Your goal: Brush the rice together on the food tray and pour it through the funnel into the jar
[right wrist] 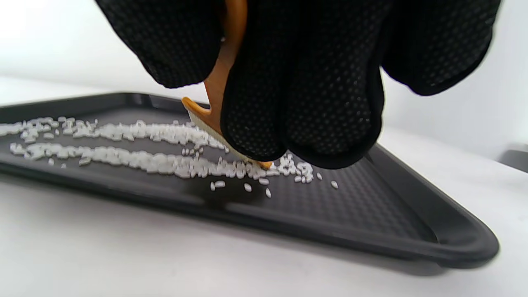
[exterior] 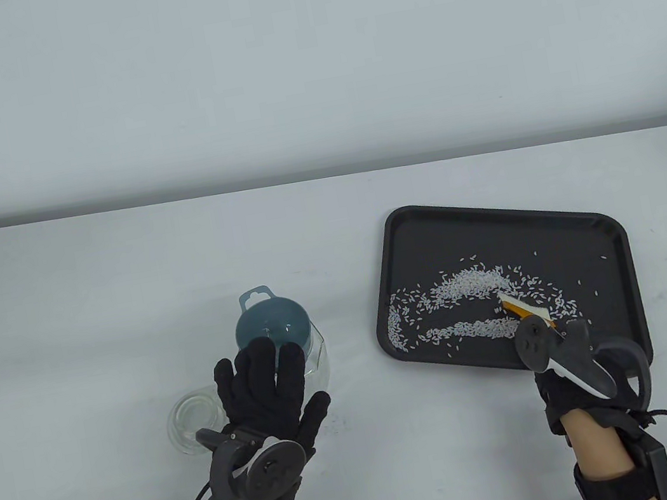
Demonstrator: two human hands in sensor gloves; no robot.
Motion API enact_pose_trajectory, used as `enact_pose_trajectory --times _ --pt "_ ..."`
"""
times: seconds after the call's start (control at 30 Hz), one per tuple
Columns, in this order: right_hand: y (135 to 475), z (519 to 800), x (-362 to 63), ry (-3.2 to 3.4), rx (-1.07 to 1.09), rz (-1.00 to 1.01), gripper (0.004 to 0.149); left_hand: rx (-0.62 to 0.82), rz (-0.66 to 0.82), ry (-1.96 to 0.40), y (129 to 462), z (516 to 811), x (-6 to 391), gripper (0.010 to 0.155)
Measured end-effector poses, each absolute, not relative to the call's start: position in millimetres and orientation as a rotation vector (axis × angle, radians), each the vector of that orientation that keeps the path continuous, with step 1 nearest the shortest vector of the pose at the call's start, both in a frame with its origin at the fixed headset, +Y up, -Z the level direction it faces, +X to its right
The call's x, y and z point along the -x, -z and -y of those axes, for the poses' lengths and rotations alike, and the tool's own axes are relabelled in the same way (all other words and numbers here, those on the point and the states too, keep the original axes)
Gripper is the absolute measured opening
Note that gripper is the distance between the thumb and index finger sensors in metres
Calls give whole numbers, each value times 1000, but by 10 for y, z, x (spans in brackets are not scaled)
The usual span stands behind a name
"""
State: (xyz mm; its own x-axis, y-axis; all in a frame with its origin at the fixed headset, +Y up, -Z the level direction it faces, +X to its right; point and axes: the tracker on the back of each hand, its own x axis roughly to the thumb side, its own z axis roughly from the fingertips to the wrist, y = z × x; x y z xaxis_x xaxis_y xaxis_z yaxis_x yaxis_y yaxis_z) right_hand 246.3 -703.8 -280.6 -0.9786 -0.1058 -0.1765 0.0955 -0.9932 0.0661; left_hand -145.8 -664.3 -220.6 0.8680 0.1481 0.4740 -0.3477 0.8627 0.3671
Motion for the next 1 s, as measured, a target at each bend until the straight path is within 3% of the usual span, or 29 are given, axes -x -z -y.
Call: enact_pose_trajectory --times 0.47,0.63,0.77,1.0 --pt "2634 6763 -2612 3093 -204 -691 45 -455 450 -272 2214 6646 1462 76" --pt "2562 6666 -2797 3150 -240 -877 44 -452 449 -275 2214 6645 1463 76" --pt "2527 6639 -3003 3162 -365 -888 46 -451 449 -275 2217 6645 1463 76" --pt "2622 6758 -3295 3064 -581 -610 47 -448 452 -279 2219 6645 1464 76"
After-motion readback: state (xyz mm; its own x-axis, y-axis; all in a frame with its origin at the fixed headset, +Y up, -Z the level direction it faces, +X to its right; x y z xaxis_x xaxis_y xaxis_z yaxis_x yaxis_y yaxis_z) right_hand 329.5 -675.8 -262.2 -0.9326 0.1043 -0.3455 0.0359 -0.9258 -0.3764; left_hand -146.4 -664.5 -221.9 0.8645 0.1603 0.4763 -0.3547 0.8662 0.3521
